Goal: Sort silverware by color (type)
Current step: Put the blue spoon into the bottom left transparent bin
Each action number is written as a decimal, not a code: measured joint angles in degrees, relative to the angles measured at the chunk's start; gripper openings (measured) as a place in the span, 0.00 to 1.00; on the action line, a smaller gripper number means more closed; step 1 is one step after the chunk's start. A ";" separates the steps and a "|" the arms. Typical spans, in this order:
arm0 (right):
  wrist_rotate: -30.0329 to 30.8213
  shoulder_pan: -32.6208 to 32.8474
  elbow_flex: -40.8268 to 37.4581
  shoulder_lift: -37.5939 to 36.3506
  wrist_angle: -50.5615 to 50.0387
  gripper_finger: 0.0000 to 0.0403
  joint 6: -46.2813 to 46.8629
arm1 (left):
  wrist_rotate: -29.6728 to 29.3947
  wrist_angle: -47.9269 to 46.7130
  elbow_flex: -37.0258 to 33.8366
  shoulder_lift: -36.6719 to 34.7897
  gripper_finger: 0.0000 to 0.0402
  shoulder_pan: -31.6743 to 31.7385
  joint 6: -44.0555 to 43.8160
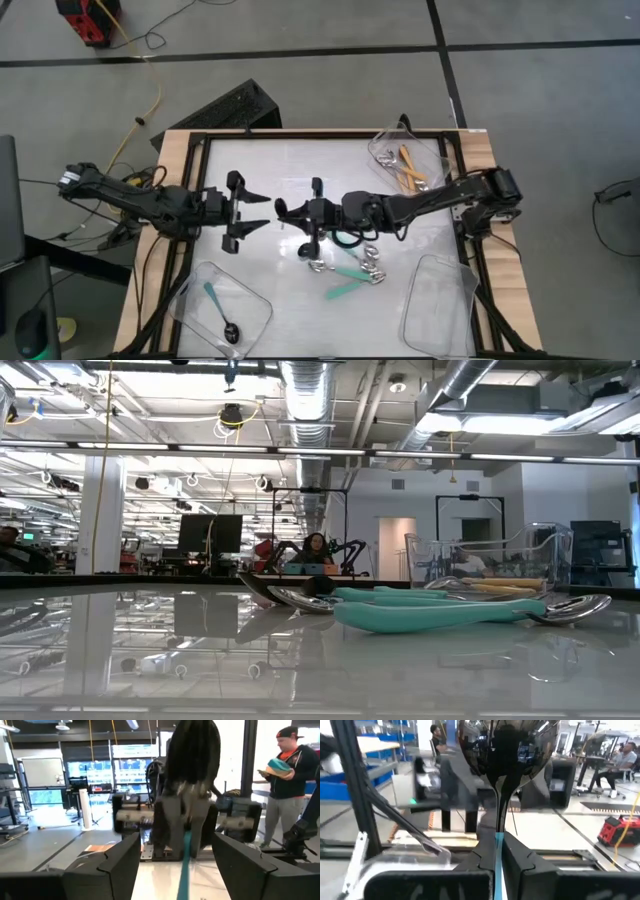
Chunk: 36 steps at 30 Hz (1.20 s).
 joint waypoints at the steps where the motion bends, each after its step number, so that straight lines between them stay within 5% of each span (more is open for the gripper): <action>1: 0.28 0.19 0.02 -0.79 -0.95 0.08 0.00 | -0.01 -0.83 0.00 -0.76 0.57 -0.01 -0.35; 9: 0.67 2.86 0.04 -2.04 -2.91 0.08 1.24 | -7.38 -8.75 0.00 -6.49 0.46 0.00 -2.92; 24: -1.31 6.83 4.27 10.62 4.23 0.08 7.57 | -11.06 -12.18 0.02 -14.30 0.02 0.00 -6.31; 36: -10.68 8.40 28.67 27.93 -3.64 0.08 6.88 | -18.89 -12.23 0.00 -19.36 0.00 -0.02 -5.90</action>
